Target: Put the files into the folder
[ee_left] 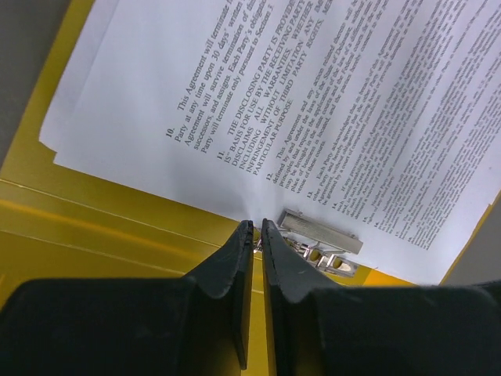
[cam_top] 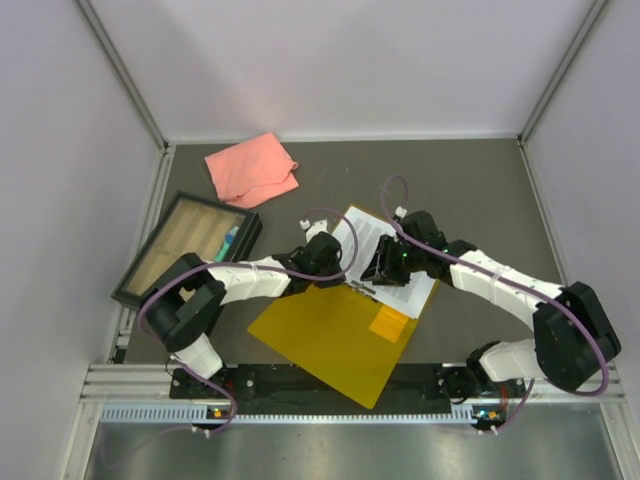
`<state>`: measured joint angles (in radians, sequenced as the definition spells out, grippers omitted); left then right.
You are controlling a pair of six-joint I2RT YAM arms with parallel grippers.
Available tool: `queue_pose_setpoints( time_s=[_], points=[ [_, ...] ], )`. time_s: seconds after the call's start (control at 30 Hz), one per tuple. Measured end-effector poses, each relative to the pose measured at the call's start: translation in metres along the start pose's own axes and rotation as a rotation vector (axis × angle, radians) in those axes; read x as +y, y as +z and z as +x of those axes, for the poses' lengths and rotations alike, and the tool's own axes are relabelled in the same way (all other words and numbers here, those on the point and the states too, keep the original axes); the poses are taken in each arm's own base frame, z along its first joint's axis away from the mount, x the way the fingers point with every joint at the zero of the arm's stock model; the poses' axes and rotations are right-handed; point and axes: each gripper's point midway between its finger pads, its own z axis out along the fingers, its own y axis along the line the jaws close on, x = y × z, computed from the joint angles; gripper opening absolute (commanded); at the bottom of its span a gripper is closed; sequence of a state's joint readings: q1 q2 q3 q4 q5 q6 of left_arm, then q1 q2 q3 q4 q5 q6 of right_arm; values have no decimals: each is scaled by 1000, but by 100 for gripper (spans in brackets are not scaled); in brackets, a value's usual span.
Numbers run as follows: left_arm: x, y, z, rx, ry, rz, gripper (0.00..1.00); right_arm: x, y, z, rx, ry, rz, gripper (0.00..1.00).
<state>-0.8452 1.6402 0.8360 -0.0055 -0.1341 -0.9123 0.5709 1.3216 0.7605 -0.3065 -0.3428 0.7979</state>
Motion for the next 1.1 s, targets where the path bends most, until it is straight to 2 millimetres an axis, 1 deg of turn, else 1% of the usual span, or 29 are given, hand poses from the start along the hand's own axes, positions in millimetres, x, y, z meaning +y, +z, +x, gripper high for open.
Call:
queue_pose_setpoints(
  time_s=[0.07, 0.23, 0.33, 0.37, 0.47, 0.83, 1.1],
  points=[
    [2, 4, 5, 18, 1, -2, 13, 1, 4, 3, 11, 3, 0, 33],
    [2, 7, 9, 31, 2, 0, 13, -1, 11, 5, 29, 15, 5, 33],
    [2, 7, 9, 31, 2, 0, 13, 0, 11, 5, 27, 20, 2, 32],
    [2, 7, 9, 31, 2, 1, 13, 0, 11, 5, 27, 21, 1, 30],
    [2, 7, 9, 33, 1, 3, 13, 1, 12, 5, 27, 27, -2, 27],
    [-1, 7, 9, 37, 1, 14, 13, 3, 13, 12, 43, 27, -11, 27],
    [-4, 8, 8, 35, 0, 21, 13, 2, 16, 13, 47, 33, -15, 22]
  ],
)
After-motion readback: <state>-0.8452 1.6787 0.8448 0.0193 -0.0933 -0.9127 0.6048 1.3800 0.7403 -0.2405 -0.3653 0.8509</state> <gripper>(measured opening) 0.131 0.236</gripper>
